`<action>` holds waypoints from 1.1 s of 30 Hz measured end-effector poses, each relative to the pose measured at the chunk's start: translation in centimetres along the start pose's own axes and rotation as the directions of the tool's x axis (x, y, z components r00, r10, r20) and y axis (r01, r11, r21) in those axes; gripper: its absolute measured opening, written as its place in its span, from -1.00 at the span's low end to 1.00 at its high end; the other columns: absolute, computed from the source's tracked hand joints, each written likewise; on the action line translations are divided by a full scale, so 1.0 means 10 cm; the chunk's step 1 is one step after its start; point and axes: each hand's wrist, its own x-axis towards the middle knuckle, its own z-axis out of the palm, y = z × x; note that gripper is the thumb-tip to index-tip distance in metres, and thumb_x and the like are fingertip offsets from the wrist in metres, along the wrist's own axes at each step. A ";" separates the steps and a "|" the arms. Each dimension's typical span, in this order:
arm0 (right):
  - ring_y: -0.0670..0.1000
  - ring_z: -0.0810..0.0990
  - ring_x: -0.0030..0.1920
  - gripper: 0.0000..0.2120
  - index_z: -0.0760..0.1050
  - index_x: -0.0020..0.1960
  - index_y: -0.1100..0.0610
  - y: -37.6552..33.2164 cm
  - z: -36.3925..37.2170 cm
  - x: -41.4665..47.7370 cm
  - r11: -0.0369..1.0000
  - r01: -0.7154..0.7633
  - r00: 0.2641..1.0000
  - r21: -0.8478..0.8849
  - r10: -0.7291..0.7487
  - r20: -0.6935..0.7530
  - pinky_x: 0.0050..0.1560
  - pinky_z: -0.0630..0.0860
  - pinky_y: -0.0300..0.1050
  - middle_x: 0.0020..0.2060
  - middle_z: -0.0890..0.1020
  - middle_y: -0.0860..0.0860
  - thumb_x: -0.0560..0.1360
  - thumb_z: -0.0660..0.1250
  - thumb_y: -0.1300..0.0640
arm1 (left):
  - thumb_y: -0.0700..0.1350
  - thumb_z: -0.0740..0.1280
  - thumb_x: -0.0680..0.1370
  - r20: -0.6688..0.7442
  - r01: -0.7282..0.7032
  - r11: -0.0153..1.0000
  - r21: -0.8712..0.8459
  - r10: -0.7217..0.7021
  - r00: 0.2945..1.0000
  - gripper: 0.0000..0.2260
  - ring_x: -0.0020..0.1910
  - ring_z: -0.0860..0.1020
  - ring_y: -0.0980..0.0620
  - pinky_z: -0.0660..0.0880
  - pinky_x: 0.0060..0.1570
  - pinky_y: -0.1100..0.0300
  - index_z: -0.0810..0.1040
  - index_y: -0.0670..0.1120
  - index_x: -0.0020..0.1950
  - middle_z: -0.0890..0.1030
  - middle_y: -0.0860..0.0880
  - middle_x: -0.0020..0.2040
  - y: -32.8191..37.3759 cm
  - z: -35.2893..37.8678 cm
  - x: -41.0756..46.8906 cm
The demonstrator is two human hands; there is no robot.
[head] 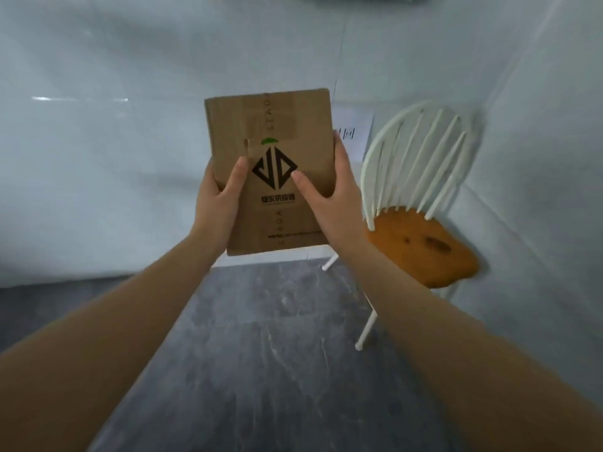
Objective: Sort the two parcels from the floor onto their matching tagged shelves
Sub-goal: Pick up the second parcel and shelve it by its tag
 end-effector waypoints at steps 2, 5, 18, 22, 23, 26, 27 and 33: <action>-0.01 0.43 0.32 -0.26 0.04 0.52 0.00 -0.56 -0.18 0.27 0.997 0.067 0.997 0.028 -0.066 -0.047 0.28 0.48 0.04 0.40 0.37 0.00 0.47 0.33 -0.09 | 0.11 0.29 0.51 0.013 -0.095 0.995 -0.027 0.096 0.995 -0.62 0.02 0.62 0.09 0.58 -0.02 0.16 0.42 0.00 0.27 0.62 0.05 0.06 0.64 0.02 0.06; 0.01 0.48 0.27 -0.29 0.09 0.50 -0.02 -1.28 -0.41 0.55 0.980 0.178 0.980 0.087 -0.168 -0.109 0.22 0.52 0.08 0.36 0.42 0.00 0.46 0.32 -0.11 | 0.13 0.30 0.49 -0.001 -0.218 0.975 -0.044 0.218 0.976 -0.57 0.01 0.63 0.09 0.58 -0.02 0.15 0.43 -0.01 0.29 0.63 0.03 0.09 1.47 0.02 0.07; -0.06 0.54 0.15 -0.35 0.09 0.49 -0.02 -2.89 -1.10 0.95 0.896 0.370 0.928 0.245 -0.346 -0.137 0.15 0.57 0.00 0.21 0.46 -0.08 0.50 0.30 -0.07 | 0.09 0.30 0.51 0.009 -0.544 0.835 -0.078 0.546 0.837 -0.70 0.01 0.63 0.04 0.59 0.03 0.02 0.43 0.06 0.20 0.63 -0.01 0.08 3.32 0.07 -0.23; -0.14 0.56 0.05 -0.37 0.09 0.50 -0.03 -2.95 -1.19 0.96 0.886 0.375 0.926 0.273 -0.346 -0.147 0.06 0.57 -0.18 0.21 0.48 -0.05 0.52 0.29 -0.04 | 0.11 0.30 0.50 0.018 -0.559 0.827 -0.067 0.561 0.828 -0.64 -0.01 0.64 0.05 0.59 0.02 0.03 0.43 0.04 0.25 0.64 0.00 0.08 3.42 0.10 -0.25; -0.10 0.57 0.06 -0.38 0.10 0.50 -0.03 -2.95 -1.20 0.97 0.885 0.370 0.928 0.281 -0.341 -0.147 0.07 0.57 -0.16 0.23 0.49 -0.03 0.52 0.28 -0.04 | 0.12 0.30 0.50 0.028 -0.554 0.830 -0.068 0.556 0.831 -0.62 0.00 0.64 0.04 0.59 0.02 0.04 0.43 0.03 0.27 0.64 -0.01 0.08 3.43 0.10 -0.24; 0.00 0.59 0.14 -0.43 0.17 0.47 -0.05 -2.91 -1.23 1.00 0.873 0.333 0.943 0.356 -0.312 -0.117 0.10 0.59 -0.01 0.25 0.52 -0.01 0.53 0.27 -0.06 | 0.12 0.28 0.50 0.051 -0.543 0.837 -0.070 0.546 0.836 -0.62 -0.02 0.64 0.04 0.60 -0.04 0.08 0.42 0.02 0.27 0.64 -0.03 0.09 3.41 0.11 -0.22; 0.01 0.60 0.14 -0.46 0.21 0.46 -0.03 -2.88 -1.25 1.02 0.861 0.312 0.950 0.401 -0.296 -0.103 0.08 0.60 -0.01 0.25 0.53 0.02 0.53 0.26 -0.06 | 0.11 0.28 0.51 0.055 -0.539 0.839 -0.076 0.544 0.837 -0.65 -0.03 0.64 0.05 0.61 -0.06 0.11 0.42 0.03 0.25 0.64 -0.02 0.08 3.40 0.12 -0.21; 0.04 0.59 0.16 -0.35 0.23 0.45 0.04 -2.76 -1.34 1.14 0.828 0.182 0.972 0.530 -0.232 0.028 -0.03 0.62 -0.14 0.27 0.52 0.08 0.43 0.28 -0.13 | 0.05 0.22 0.56 0.075 -0.546 0.830 -0.115 0.555 0.828 -0.61 0.00 0.63 0.05 0.60 -0.04 0.11 0.35 0.01 0.37 0.62 0.01 0.08 3.37 0.15 -0.12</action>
